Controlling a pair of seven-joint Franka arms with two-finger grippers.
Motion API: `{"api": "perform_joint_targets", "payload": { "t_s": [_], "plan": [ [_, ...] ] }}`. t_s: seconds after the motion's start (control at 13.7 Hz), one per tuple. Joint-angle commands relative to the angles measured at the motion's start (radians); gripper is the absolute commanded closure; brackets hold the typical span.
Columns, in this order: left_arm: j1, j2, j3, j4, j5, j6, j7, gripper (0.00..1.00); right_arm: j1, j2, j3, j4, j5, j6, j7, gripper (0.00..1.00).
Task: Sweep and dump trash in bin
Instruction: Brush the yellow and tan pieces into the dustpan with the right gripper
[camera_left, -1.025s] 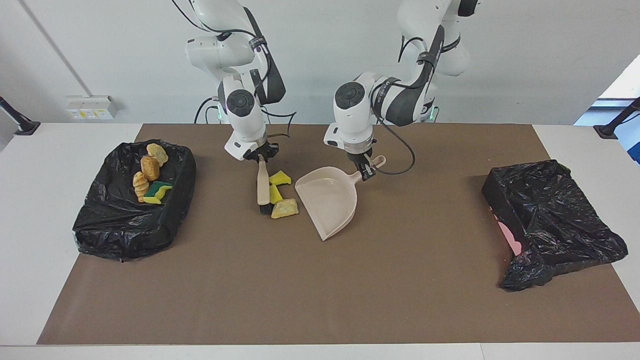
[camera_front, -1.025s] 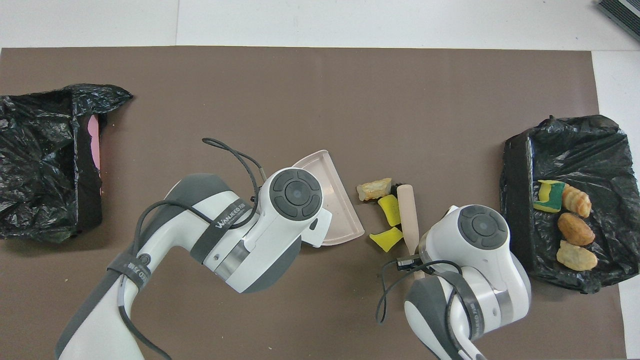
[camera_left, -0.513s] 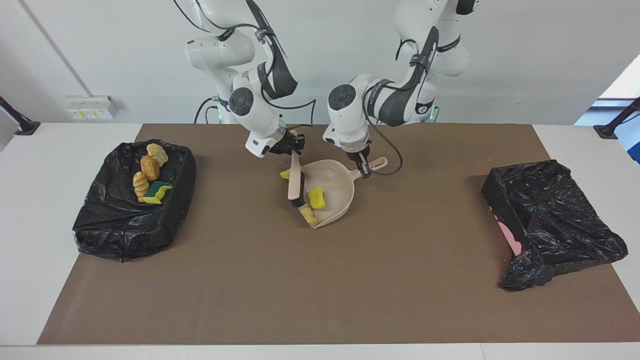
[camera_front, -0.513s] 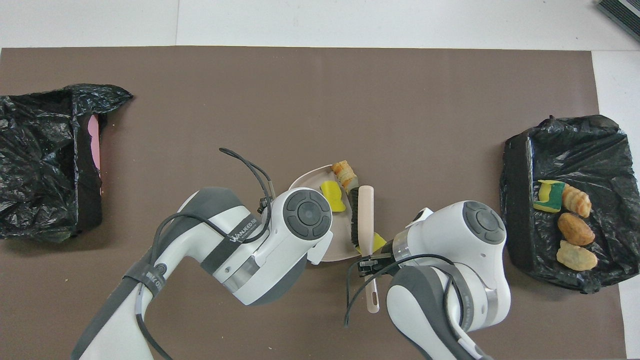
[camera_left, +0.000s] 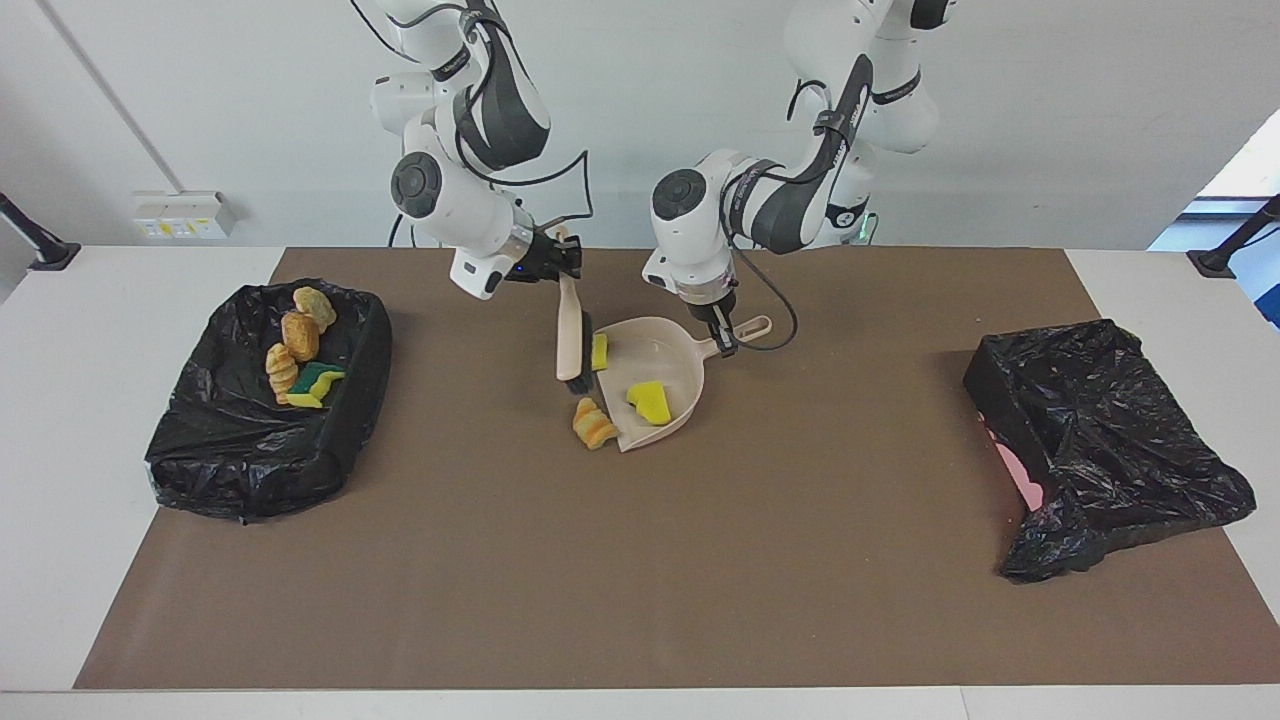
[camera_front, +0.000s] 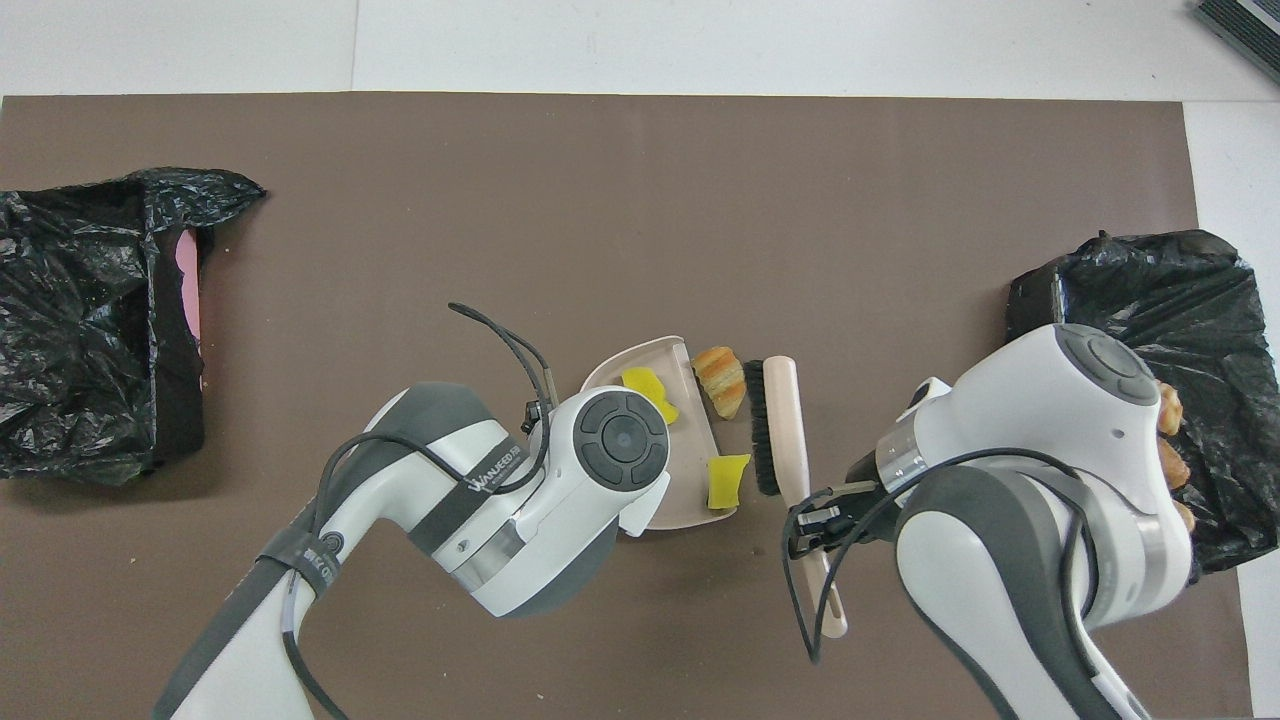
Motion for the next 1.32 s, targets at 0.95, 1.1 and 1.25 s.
{"api": "perform_joint_targets", "payload": {
  "t_s": [0.95,1.1,1.25],
  "plan": [
    [-0.018,-0.011,0.01,-0.029,0.013,0.032,0.016,1.0,0.14,0.031,0.021,-0.137,0.238,0.194,0.089,1.0],
    [-0.018,-0.011,0.01,-0.029,0.013,0.034,0.016,1.0,0.13,0.028,0.017,-0.073,0.282,0.15,0.104,1.0],
    [-0.018,-0.011,0.01,-0.029,0.011,0.034,0.016,1.0,0.063,0.025,0.011,0.0,0.216,0.006,0.09,1.0]
  ]
}}
